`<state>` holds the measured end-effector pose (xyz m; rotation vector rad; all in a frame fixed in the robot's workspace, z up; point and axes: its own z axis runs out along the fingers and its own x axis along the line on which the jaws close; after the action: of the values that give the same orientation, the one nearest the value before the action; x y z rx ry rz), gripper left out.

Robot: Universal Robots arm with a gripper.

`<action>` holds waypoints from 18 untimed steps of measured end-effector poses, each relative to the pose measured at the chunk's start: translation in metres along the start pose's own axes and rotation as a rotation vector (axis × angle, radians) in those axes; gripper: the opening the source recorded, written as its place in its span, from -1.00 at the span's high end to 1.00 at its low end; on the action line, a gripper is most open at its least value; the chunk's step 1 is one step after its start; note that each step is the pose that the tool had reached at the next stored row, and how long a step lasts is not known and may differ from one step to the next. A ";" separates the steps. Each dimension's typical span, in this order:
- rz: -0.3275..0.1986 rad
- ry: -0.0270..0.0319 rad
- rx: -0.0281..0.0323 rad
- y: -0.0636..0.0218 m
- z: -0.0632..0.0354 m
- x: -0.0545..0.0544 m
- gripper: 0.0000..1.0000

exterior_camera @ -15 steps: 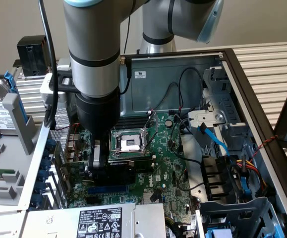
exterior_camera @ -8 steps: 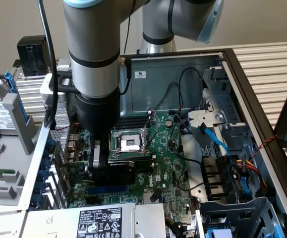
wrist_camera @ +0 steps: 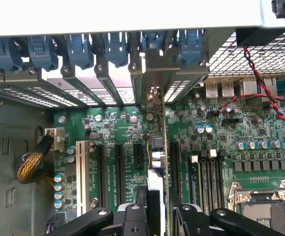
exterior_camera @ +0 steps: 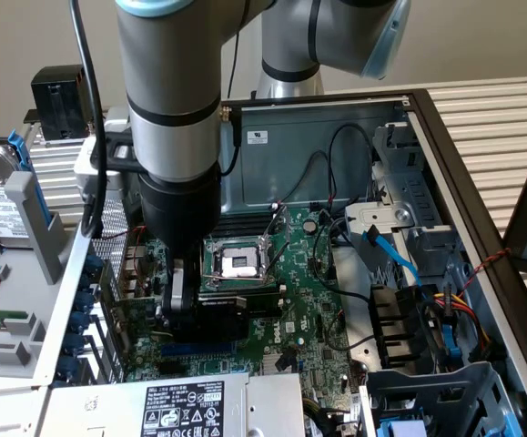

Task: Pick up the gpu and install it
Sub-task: 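Insert the gpu into the slot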

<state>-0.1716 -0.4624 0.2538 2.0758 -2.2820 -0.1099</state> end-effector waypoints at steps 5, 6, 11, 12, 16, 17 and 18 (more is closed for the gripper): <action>0.000 0.0002 -0.0005 -0.0006 0.0000 0.001 0.45; 0.000 0.0002 -0.0008 -0.0011 -0.0001 0.001 0.45; 0.000 0.0004 -0.0030 -0.0038 -0.0003 0.002 0.45; 0.000 0.0004 -0.0033 -0.0039 -0.0003 0.002 0.45; 0.000 0.0004 -0.0036 -0.0039 -0.0004 0.002 0.45; 0.000 0.0004 -0.0037 -0.0039 -0.0003 0.002 0.45; 0.000 0.0004 -0.0043 -0.0034 -0.0003 0.002 0.45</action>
<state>-0.1684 -0.4649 0.2538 2.0735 -2.2796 -0.1142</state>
